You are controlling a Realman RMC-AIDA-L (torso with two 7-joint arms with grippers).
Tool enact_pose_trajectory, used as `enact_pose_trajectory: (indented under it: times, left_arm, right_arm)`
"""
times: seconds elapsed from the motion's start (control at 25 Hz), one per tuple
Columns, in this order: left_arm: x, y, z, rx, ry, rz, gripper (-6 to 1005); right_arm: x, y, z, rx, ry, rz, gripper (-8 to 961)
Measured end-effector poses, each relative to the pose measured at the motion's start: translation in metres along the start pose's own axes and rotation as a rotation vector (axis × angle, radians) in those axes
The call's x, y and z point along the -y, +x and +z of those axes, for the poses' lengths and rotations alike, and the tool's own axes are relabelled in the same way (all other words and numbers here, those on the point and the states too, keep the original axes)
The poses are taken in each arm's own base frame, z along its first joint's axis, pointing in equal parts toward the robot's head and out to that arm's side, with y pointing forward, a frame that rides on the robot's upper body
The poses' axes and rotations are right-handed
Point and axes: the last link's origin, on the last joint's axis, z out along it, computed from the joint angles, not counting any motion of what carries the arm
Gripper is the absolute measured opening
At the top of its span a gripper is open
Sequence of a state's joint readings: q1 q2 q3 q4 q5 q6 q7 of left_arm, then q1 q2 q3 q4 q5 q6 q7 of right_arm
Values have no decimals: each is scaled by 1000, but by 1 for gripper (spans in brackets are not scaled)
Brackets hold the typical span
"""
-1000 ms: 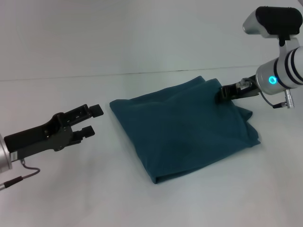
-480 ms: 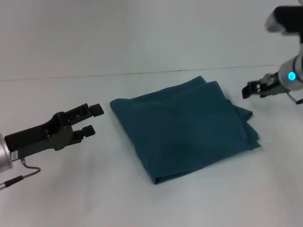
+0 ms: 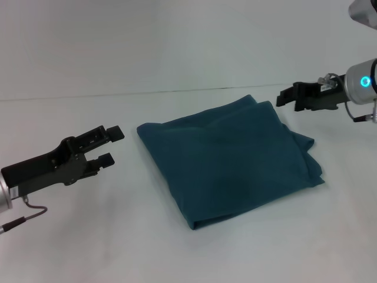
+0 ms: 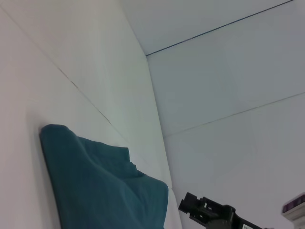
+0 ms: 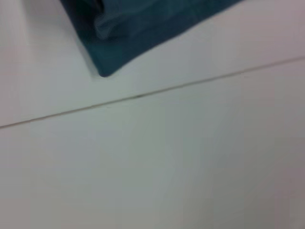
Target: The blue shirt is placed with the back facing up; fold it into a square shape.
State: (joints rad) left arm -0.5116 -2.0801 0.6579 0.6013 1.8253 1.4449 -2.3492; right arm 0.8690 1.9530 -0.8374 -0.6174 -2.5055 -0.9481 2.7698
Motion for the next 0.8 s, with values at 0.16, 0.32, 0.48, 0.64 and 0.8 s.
enact_pose_trajectory:
  times: [0.16, 0.32, 0.48, 0.64, 0.8]
  left_arm:
    - [-2, 1, 2, 2, -3, 7, 951]
    - [-3, 1, 4, 3, -6, 10, 951]
    - [-2, 1, 5, 4, -6, 8, 951]
    - [-2, 0, 5, 5, -6, 4, 951]
    - [-1, -1, 5, 4, -5, 3, 951]
  right_arm:
    - [0, 4, 10, 31, -12, 58, 506]
    - [-2, 12, 23, 50, 1, 88, 506]
    - [-7, 16, 30, 57, 1, 96, 503]
    - [-10, 13, 30, 86, -9, 112, 488]
    - [-11, 11, 32, 109, -17, 114, 473]
